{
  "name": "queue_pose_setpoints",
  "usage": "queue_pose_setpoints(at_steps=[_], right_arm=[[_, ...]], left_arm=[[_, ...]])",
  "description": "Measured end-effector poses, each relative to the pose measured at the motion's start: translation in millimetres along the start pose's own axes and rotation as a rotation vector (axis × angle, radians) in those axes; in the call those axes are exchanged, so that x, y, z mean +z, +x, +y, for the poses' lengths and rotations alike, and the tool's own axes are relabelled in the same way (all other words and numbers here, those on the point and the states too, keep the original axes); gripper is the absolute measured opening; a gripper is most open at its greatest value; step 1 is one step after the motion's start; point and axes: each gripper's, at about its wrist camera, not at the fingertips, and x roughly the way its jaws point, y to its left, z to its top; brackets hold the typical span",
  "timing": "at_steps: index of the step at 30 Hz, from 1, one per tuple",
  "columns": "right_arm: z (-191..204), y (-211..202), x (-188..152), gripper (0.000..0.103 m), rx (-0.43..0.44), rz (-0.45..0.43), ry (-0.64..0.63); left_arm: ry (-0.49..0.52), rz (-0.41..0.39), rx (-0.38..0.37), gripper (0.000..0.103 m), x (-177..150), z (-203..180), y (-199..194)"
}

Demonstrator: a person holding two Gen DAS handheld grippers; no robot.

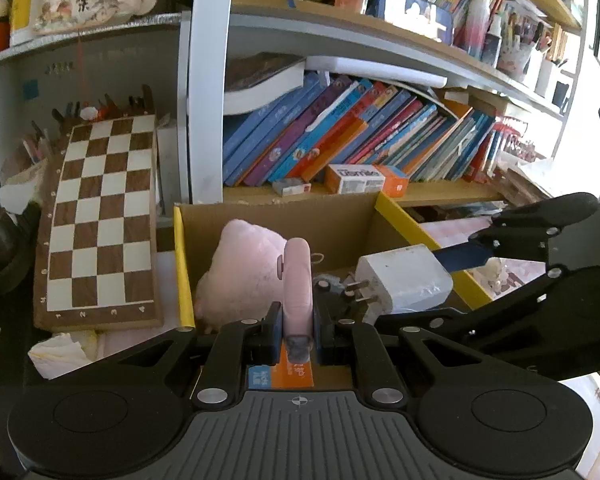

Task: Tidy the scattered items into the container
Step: 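Lower both tools into the yellow box and open them, releasing both items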

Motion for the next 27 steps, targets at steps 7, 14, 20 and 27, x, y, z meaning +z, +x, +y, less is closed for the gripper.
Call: queue_pose_setpoints(at_steps=[7, 14, 20, 27], right_arm=[[0, 23, 7, 0.058, 0.011, 0.044, -0.040], [-1, 46, 7, 0.058, 0.032, 0.097, -0.071], [-3, 55, 7, 0.058, 0.071, 0.119, -0.079], [-5, 62, 7, 0.058, 0.109, 0.140, -0.084]], left_arm=[[-0.013, 0.066, 0.032, 0.013, 2, 3, 19], [-0.027, 0.108, 0.039, 0.014, -1, 8, 33], [-0.022, 0.127, 0.046, 0.014, -4, 9, 40], [-0.025, 0.117, 0.042, 0.016, -5, 9, 40]])
